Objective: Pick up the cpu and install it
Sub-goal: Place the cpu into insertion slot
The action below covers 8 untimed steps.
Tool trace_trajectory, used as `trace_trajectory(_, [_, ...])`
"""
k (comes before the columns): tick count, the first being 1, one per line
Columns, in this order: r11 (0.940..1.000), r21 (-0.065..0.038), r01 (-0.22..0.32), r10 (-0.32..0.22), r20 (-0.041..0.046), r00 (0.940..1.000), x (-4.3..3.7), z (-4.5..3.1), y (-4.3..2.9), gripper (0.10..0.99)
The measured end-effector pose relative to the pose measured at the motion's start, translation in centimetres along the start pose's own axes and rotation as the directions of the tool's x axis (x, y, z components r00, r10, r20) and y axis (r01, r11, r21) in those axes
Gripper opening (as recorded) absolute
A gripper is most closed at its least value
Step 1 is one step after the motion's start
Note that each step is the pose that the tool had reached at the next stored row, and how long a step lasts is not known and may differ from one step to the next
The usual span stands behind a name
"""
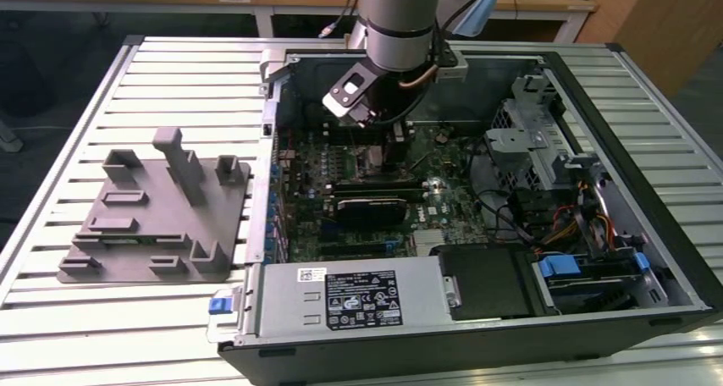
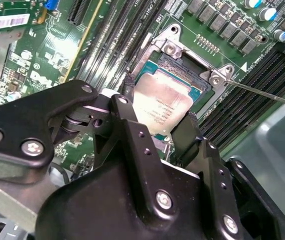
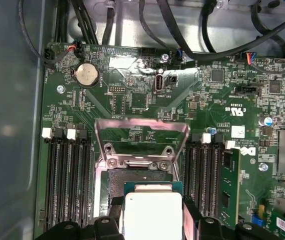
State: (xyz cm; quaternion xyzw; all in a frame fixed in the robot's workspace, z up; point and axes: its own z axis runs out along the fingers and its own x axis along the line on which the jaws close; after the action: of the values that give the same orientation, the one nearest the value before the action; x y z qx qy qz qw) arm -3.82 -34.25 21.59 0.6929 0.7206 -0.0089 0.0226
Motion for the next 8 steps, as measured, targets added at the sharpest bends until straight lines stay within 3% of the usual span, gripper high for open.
trace_trajectory(8, [1.0, 0.003, -0.008, 0.008, 0.0003, 1.0, 0.68, 0.55, 0.02, 0.545])
